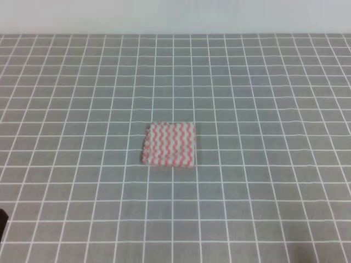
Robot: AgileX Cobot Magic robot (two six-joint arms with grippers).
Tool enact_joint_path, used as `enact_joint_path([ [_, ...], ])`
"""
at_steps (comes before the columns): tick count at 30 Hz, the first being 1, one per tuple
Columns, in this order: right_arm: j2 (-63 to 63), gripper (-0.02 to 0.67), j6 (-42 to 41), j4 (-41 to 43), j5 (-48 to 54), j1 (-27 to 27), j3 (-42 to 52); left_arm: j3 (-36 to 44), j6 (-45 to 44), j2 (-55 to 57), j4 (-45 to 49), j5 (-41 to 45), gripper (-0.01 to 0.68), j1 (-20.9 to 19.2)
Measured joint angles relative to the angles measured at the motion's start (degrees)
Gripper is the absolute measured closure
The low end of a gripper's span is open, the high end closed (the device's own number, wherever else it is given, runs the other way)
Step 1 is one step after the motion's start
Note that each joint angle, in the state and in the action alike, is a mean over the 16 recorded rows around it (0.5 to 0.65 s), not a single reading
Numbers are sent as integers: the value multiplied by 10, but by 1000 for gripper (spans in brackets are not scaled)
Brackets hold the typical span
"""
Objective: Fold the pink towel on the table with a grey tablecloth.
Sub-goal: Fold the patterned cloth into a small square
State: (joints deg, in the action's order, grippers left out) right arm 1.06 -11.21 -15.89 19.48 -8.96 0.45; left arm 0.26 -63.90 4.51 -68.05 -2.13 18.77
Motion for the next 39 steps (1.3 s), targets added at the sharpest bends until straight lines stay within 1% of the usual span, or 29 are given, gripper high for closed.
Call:
enact_joint_path([
  [6, 0, 664, 0, -1, 1, 0, -1, 0, 0, -1, 5, 0, 676, 0],
  [9, 0, 664, 0, -1, 1, 0, -1, 0, 12, -1, 33, 3, 676, 0],
  [11, 0, 664, 0, -1, 1, 0, -1, 0, 42, -1, 69, 8, 676, -1],
  [14, 0, 664, 0, -1, 1, 0, -1, 0, 119, -4, 149, 23, 677, -5],
  [18, 0, 664, 0, -1, 1, 0, -1, 0, 256, -14, 292, 51, 677, -18],
  [24, 0, 664, 0, -2, 0, 0, -1, 0, 471, -33, 501, 108, 677, -51],
  [27, 0, 664, 0, -2, 0, 0, -1, 0, 539, -42, 570, 139, 677, -69],
  [31, 0, 664, 0, -2, -2, 0, 1, 0, 570, -52, 615, 175, 677, -86],
  [35, 0, 664, 0, -2, -3, 0, 1, 0, 567, -54, 625, 201, 677, -96],
  [39, 0, 664, 0, -2, -3, 0, 1, 0, 560, -54, 631, 217, 677, -98],
])
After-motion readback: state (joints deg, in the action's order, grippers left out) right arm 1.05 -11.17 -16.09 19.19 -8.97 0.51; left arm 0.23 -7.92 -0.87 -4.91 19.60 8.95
